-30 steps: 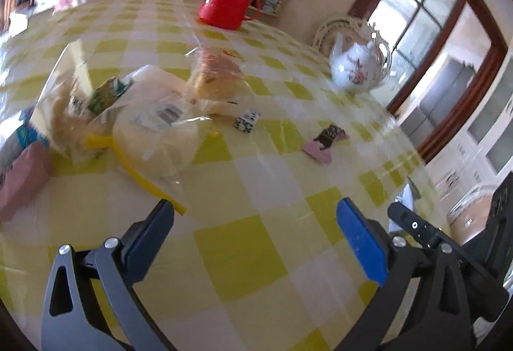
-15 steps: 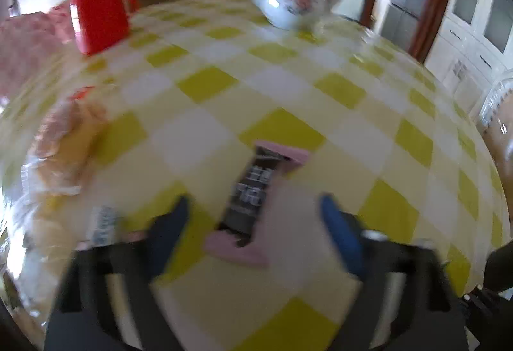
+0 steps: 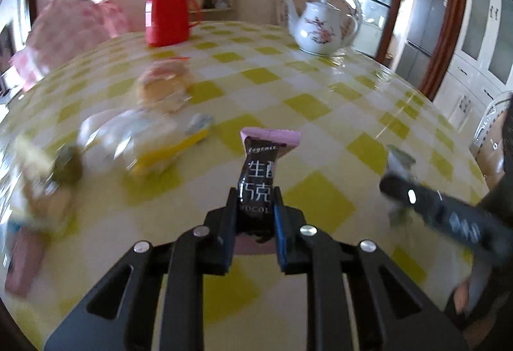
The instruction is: Organize snacks
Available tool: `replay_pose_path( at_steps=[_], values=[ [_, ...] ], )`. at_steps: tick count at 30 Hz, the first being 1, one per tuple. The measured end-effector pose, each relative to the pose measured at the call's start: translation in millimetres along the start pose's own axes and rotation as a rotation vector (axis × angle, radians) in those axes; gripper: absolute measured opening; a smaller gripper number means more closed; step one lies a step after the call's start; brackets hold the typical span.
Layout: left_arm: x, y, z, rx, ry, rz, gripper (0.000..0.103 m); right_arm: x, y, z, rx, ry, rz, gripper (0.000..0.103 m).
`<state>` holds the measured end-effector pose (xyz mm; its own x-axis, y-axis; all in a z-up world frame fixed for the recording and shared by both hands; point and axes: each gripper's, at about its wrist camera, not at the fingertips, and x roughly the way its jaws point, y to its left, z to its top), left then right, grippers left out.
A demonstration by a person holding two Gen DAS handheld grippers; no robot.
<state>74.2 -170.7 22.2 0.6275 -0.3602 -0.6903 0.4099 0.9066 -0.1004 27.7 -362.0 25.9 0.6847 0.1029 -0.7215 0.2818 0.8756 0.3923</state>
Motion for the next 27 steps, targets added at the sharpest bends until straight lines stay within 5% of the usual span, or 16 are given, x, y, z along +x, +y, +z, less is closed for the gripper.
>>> replay_pose_path(
  at_steps=[18, 27],
  values=[
    [-105.3, 38.7, -79.0, -0.168, -0.080, 0.041, 0.021, -11.1, 22.9, -7.5, -0.131, -0.042, 0.050, 0.035],
    [-152.1, 61.5, -108.7, -0.172, -0.073, 0.101, 0.021, -29.0, 57.8, -52.4, -0.178, 0.058, 0.178, 0.035]
  ],
)
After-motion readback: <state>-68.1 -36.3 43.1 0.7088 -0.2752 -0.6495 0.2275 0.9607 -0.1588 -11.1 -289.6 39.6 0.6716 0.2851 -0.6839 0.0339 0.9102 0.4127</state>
